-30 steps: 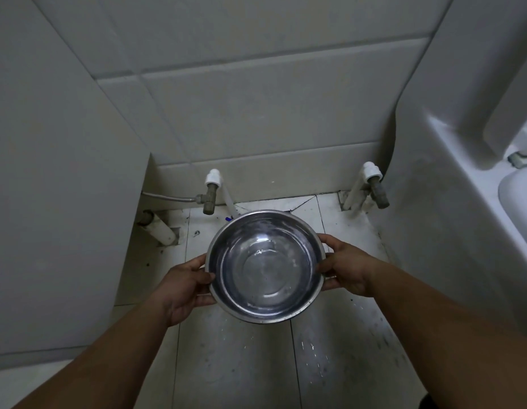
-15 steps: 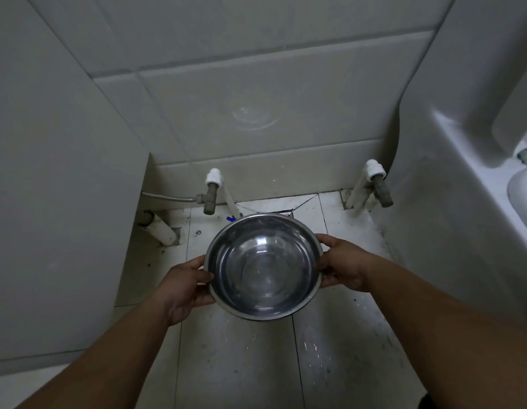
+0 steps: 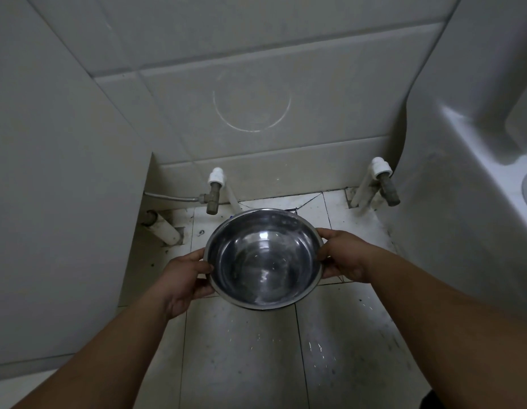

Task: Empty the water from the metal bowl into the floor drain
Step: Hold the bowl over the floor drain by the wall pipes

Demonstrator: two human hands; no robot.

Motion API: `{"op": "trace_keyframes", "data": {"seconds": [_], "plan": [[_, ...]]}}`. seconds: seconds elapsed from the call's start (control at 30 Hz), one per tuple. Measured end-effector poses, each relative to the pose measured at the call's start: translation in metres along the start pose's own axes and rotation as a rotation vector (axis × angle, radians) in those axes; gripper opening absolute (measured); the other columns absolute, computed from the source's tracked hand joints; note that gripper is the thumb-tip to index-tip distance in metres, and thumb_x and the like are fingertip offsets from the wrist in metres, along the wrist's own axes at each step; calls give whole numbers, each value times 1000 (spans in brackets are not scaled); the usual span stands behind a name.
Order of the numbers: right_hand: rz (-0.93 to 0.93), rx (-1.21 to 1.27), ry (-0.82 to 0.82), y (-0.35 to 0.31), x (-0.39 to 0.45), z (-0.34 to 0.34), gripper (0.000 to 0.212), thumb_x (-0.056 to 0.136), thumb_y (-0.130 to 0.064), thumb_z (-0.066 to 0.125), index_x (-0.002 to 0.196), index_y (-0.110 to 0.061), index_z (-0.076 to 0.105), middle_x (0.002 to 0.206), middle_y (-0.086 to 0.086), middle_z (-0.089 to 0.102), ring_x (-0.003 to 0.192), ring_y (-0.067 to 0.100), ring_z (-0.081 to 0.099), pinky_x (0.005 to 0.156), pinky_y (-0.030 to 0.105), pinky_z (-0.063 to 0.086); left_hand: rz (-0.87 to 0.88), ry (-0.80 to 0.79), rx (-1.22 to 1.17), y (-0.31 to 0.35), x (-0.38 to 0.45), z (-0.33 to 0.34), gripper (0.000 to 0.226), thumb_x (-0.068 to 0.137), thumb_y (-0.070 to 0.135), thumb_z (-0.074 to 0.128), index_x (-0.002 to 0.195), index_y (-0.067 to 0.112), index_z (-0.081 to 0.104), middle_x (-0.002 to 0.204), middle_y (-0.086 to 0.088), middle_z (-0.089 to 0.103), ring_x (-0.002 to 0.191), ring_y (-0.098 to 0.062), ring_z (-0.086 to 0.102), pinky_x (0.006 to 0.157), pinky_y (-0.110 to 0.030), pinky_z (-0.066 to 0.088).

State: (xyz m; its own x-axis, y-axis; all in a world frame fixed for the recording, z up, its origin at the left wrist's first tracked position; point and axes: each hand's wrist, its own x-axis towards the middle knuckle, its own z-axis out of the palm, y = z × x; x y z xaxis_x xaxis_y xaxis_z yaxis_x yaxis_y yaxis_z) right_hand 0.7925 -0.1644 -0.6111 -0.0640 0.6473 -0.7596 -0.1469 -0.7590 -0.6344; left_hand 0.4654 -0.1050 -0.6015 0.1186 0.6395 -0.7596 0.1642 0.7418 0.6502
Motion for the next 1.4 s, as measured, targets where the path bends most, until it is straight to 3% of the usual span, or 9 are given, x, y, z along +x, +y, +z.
{"op": "trace_keyframes", "data": {"seconds": [0.17, 0.33, 0.43, 0.57, 0.77, 1.03, 1.2, 1.33, 1.4], "plan": [[-21, -20, 12, -2, 0, -1, 50, 83, 20, 53, 100, -21, 78, 98, 18, 80, 85, 36, 78, 71, 46, 66, 1, 15, -6, 2, 3, 0, 46, 91, -10, 55, 109, 23, 80, 101, -14, 81, 83, -30, 73, 64, -35, 64], [-15, -31, 38, -4, 2, -1, 44, 84, 19, 53, 106, -13, 74, 95, 19, 78, 80, 34, 77, 68, 43, 66, -1, 16, -1, 2, 7, -3, 43, 91, -8, 56, 102, 22, 84, 100, -13, 81, 76, -26, 74, 64, -34, 64], [-9, -35, 53, -4, 3, 0, 44, 84, 19, 53, 113, -7, 73, 104, 24, 77, 80, 34, 76, 68, 43, 67, 2, 20, 9, 1, 8, -3, 44, 91, -7, 56, 98, 25, 85, 95, -10, 82, 69, -22, 75, 62, -32, 63], [-13, -34, 49, -4, 5, 0, 41, 84, 18, 54, 106, -11, 74, 108, 25, 76, 79, 33, 76, 68, 43, 66, 3, 20, 8, 2, 8, -3, 43, 91, -6, 57, 98, 26, 85, 96, -9, 82, 69, -22, 77, 61, -32, 63], [-2, -25, 57, -2, 10, 0, 43, 81, 18, 55, 105, -11, 76, 94, 19, 78, 74, 31, 77, 66, 41, 65, 6, 22, 9, 4, 3, -2, 43, 92, -6, 55, 103, 23, 84, 100, -11, 82, 75, -26, 76, 64, -34, 64], [-13, -46, 60, -4, 10, 2, 43, 82, 17, 54, 110, -8, 75, 107, 25, 77, 77, 31, 77, 66, 41, 65, 11, 26, 31, 5, 0, -3, 41, 93, -6, 53, 110, 20, 81, 96, -11, 80, 77, -27, 73, 63, -33, 64], [-17, -57, 60, -6, 8, 3, 42, 82, 16, 55, 112, -5, 74, 109, 25, 76, 80, 33, 77, 74, 47, 67, 15, 37, 73, 5, 2, -4, 44, 91, -3, 55, 105, 27, 83, 98, -8, 80, 83, -27, 70, 79, -40, 64], [-21, -78, 67, -6, 6, 3, 41, 81, 15, 55, 111, -6, 74, 109, 25, 77, 91, 39, 78, 80, 52, 66, 13, 35, 51, 6, 1, -3, 44, 93, -3, 55, 105, 29, 83, 96, -5, 82, 79, -25, 73, 64, -32, 65], [-25, -77, 66, -7, 5, 3, 41, 80, 14, 56, 110, -7, 75, 107, 24, 78, 94, 41, 77, 80, 53, 66, 15, 35, 42, 7, 1, -2, 44, 93, -3, 55, 107, 28, 82, 97, -6, 82, 79, -25, 74, 63, -32, 65]]}}
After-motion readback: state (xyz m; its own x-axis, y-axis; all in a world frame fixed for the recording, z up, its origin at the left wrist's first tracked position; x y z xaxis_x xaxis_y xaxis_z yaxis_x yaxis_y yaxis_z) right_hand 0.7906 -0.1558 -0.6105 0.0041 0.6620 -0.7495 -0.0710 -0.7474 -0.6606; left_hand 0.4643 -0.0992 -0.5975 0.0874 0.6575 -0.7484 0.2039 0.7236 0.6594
